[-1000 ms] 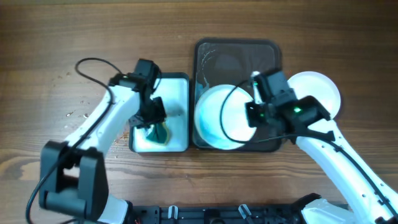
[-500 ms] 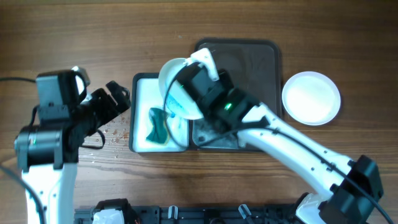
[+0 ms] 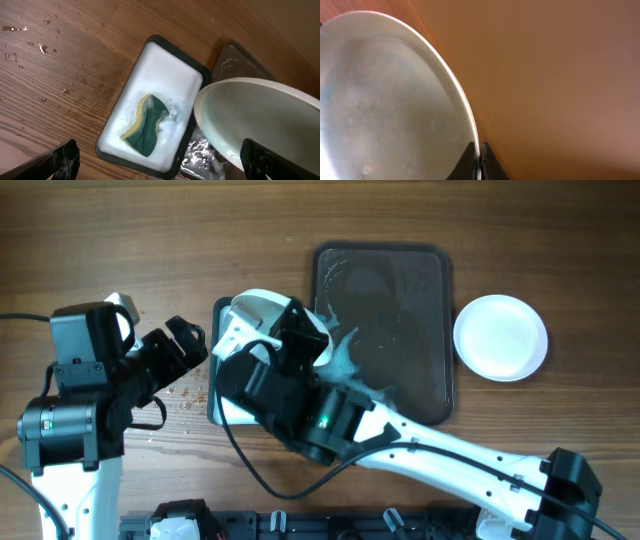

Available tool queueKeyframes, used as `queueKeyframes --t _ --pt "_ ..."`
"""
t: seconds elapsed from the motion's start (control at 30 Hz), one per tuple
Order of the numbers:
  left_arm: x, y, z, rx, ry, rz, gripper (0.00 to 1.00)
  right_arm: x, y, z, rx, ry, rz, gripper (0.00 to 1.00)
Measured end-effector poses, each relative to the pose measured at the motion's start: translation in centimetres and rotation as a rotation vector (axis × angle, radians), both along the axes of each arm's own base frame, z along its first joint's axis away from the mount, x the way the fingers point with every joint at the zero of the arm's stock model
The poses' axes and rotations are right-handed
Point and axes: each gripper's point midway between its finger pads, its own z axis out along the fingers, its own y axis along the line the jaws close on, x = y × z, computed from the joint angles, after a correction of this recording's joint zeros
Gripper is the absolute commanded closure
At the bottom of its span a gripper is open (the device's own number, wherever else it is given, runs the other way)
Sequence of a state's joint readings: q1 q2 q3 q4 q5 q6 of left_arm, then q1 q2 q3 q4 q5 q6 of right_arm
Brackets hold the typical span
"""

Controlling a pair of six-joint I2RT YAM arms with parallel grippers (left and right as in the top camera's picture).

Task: Clean dirty plates on tray and stack at the side
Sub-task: 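Lift the plate with the right gripper and tilt it over the white tray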

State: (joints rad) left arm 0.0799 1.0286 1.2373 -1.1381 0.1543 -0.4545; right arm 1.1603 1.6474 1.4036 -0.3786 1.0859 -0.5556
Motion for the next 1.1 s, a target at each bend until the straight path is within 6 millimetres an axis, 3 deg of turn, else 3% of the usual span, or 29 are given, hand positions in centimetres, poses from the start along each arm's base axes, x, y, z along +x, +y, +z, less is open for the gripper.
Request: queueKeyframes --t 0.33,0.6,1.1 --pt "0.0 0.0 0.0 0.000 0.001 0.000 0.00 -0.2 -0.1 0.6 -0.029 -0.028 -0.010 0.96" --pt "0.0 0.0 0.0 0.000 0.001 0.000 0.00 0.1 0.6 1.8 0.053 -0.065 -0.014 0.96" --pt "0.0 0.0 0.0 0.000 0.001 0.000 0.00 0.1 0.1 2.1 0.048 -0.081 -0.041 0.96"
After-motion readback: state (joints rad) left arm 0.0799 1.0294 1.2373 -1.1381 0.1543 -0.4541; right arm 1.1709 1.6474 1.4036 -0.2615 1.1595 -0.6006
